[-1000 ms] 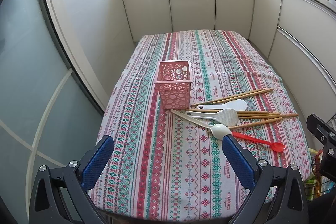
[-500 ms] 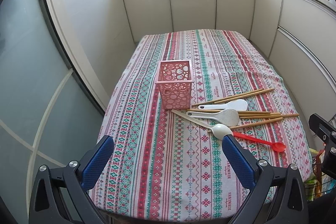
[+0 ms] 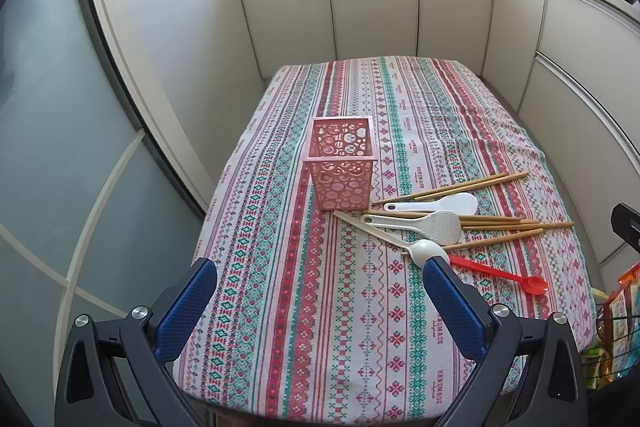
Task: Organize utensils
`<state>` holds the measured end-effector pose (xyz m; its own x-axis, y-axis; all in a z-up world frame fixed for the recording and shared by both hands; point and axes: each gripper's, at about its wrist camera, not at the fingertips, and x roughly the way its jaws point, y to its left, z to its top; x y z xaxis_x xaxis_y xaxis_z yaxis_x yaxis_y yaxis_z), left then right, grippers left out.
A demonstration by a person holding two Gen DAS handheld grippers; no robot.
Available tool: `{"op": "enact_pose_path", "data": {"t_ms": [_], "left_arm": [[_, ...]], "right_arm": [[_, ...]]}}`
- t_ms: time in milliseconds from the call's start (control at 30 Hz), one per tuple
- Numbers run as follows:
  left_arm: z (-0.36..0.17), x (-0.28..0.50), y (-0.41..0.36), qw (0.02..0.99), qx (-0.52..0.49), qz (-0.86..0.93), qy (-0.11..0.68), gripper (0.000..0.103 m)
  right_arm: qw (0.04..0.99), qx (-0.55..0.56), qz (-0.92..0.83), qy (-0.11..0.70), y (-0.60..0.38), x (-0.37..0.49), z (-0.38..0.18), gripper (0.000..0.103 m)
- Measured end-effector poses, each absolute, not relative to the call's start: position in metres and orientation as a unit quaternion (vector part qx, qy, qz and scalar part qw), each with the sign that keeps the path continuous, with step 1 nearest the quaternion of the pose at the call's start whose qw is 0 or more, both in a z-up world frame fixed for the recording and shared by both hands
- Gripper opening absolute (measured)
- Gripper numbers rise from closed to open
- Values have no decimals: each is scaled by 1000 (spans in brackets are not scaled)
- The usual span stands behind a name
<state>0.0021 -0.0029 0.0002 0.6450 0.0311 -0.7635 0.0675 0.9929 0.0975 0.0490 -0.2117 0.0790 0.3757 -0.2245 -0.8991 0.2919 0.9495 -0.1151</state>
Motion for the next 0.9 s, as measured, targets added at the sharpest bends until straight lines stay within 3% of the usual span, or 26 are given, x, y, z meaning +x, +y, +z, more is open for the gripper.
{"op": "enact_pose_path", "data": {"t_ms": [600, 900], "left_arm": [[10, 34, -8, 901, 44, -39, 430, 103], [-7, 88, -47, 862, 63, -133, 484, 103]], "right_arm": [[818, 5, -142, 557, -223, 92, 90, 103], [780, 69, -131, 607, -269, 113, 33, 103]]}}
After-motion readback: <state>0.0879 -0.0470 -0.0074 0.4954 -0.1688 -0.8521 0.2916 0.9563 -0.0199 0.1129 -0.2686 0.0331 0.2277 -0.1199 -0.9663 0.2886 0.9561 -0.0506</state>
